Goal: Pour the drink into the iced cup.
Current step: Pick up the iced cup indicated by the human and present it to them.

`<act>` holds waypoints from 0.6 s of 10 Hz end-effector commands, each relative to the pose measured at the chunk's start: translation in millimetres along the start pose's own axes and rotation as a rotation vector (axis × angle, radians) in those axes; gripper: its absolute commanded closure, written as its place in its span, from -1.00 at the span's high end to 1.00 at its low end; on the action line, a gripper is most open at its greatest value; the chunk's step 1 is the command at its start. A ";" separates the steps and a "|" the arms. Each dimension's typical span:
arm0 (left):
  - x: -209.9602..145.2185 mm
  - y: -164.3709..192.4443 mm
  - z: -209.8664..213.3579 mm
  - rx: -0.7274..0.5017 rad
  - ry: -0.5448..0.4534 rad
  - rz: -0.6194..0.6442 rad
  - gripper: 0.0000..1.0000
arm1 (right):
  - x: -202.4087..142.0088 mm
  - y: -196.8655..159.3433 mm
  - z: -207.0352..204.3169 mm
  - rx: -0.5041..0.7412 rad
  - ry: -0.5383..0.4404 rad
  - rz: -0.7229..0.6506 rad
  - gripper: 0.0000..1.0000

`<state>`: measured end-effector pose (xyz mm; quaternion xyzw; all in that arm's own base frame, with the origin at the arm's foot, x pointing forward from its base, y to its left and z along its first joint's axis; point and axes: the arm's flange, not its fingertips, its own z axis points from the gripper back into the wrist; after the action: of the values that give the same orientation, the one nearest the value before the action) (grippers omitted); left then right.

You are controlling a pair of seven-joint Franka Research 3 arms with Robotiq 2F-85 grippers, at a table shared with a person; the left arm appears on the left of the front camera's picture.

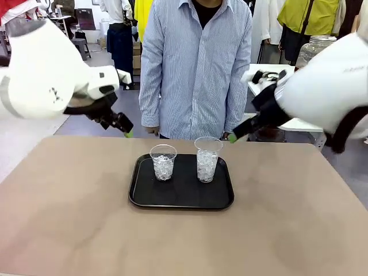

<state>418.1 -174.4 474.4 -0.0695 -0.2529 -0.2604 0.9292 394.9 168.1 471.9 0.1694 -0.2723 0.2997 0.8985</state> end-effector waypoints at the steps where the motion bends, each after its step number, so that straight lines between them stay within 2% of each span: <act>1: 4.8 19.8 6.5 -0.116 0.016 0.119 1.00 | 7.4 -29.6 11.6 0.111 0.004 -0.065 1.00; 4: -6.5 44.5 -2.3 -0.326 -0.008 0.320 1.00 | 9.0 -68.9 14.2 0.275 -0.002 -0.313 1.00; 6: -11.6 58.6 -10.2 -0.418 -0.034 0.395 1.00 | 1.6 -93.8 3.9 0.395 -0.006 -0.404 1.00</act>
<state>435.9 -128.6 467.8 -0.2810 -0.1911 -0.1233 0.9323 435.5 100.0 470.9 0.3626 -0.1796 0.1660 0.8993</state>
